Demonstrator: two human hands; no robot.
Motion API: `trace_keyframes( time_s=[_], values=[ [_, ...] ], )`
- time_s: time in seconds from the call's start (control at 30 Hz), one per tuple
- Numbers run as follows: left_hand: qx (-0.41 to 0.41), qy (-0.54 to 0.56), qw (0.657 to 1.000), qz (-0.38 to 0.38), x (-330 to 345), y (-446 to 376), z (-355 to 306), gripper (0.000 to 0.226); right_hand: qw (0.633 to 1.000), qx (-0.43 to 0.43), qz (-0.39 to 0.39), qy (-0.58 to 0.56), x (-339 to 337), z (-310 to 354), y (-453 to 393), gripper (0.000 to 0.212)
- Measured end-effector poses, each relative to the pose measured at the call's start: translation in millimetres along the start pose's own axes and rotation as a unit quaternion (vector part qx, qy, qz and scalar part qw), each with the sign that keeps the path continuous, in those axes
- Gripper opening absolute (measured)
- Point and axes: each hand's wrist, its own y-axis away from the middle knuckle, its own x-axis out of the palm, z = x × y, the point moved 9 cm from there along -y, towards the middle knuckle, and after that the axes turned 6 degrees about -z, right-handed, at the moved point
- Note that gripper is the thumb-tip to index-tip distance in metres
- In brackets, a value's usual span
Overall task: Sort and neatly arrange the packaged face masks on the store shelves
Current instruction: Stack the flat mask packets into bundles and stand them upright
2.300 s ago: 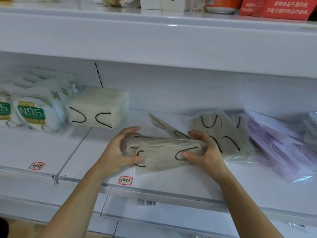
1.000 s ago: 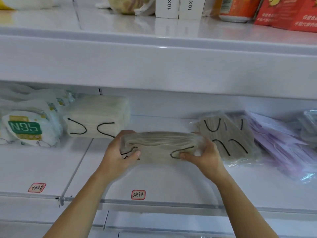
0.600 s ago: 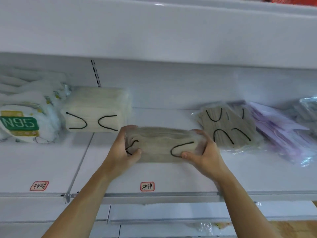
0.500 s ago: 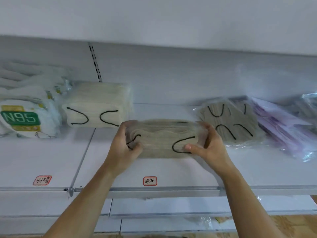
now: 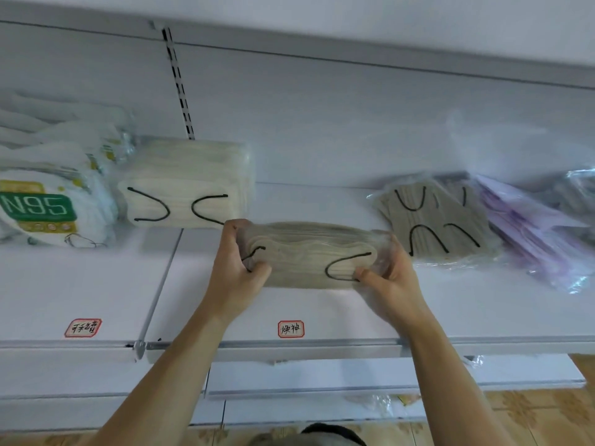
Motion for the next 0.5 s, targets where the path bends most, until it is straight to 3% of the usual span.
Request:
trace_keyframes(
  time_s=[0.27,0.5],
  values=[
    [0.001,0.004,1.000,0.021,5.7,-0.3,-1.2,0.044,1.000,0.004,0.019,-0.017,5.7,2.1,3.9,0.058],
    [0.004,0.025,1.000,-0.009,3.4,-10.4,-4.8,0.035,0.999,-0.013,-0.027,0.034,5.7,18.3,5.3,0.037]
  ],
)
